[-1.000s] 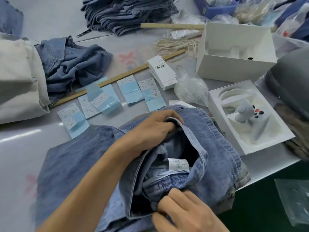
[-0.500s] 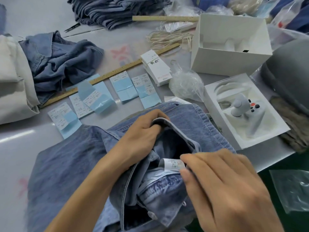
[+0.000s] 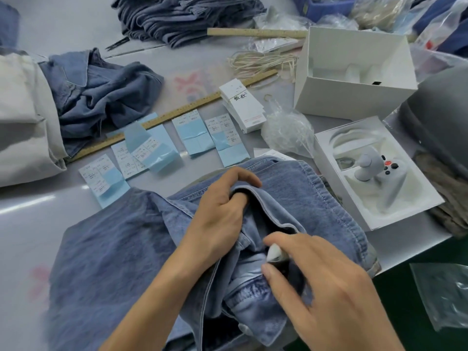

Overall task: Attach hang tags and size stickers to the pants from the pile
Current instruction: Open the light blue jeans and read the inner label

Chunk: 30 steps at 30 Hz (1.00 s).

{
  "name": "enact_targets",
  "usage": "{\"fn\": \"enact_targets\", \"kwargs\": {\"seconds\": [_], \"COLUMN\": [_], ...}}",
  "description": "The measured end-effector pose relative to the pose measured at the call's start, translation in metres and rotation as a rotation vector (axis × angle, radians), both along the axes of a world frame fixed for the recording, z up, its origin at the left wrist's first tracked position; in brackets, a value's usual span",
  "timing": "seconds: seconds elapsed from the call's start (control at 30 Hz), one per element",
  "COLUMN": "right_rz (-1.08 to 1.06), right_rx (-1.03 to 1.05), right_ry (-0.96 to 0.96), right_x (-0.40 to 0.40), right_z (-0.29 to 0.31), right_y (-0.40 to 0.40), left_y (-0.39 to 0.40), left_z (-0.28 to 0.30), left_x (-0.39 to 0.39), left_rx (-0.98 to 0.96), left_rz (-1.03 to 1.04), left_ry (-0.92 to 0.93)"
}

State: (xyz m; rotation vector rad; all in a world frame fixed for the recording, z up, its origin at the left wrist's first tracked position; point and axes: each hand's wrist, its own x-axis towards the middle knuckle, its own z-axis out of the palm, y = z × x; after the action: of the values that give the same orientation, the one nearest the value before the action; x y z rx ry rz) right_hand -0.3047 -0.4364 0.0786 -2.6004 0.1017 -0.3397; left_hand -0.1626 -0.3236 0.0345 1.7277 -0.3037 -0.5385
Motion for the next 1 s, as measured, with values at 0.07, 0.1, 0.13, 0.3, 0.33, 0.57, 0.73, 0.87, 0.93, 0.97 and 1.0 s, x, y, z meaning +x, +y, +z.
{"fn": "enact_targets", "kwargs": {"seconds": [0.07,0.1,0.13,0.3,0.33,0.57,0.73,0.87,0.93,0.97,1.0], "right_rz": [-0.004,0.001,0.012,-0.028,-0.049,-0.286,-0.297,-0.311,-0.315,-0.319,-0.326], "right_rx": [0.255,0.408,0.570,0.917,0.933,1.303,1.296,1.321,1.327,1.329,1.335], "right_ry": [0.044,0.095,0.139,0.196,0.199,0.169,0.143,0.137,0.137,0.138,0.140], "right_x": [-0.005,-0.007,-0.008,0.003,0.008,0.026,0.027,0.028,0.028,0.028,0.028], "right_z": [-0.001,-0.001,-0.001,0.004,0.004,-0.007,-0.012,-0.013,-0.012,-0.012,-0.012], "right_y": [-0.006,-0.009,-0.013,-0.030,-0.030,-0.022,-0.018,-0.018,-0.018,-0.018,-0.018], "left_y": [0.002,0.003,0.004,0.004,0.002,0.002,0.001,0.000,-0.001,-0.001,-0.002], "left_z": [-0.001,-0.003,-0.004,-0.006,-0.006,-0.016,-0.022,-0.023,-0.023,-0.022,-0.022], "left_x": [0.001,0.002,0.003,0.002,0.002,0.010,0.013,0.014,0.015,0.015,0.015], "left_rx": [0.000,0.002,0.005,0.026,0.030,0.063,0.035,0.045,0.052,0.053,0.055], "left_rz": [0.016,0.024,0.030,-0.006,-0.008,0.007,0.024,0.029,0.028,0.027,0.026], "left_ry": [0.007,0.008,0.011,0.025,0.023,0.020,0.044,0.041,0.039,0.040,0.041]}}
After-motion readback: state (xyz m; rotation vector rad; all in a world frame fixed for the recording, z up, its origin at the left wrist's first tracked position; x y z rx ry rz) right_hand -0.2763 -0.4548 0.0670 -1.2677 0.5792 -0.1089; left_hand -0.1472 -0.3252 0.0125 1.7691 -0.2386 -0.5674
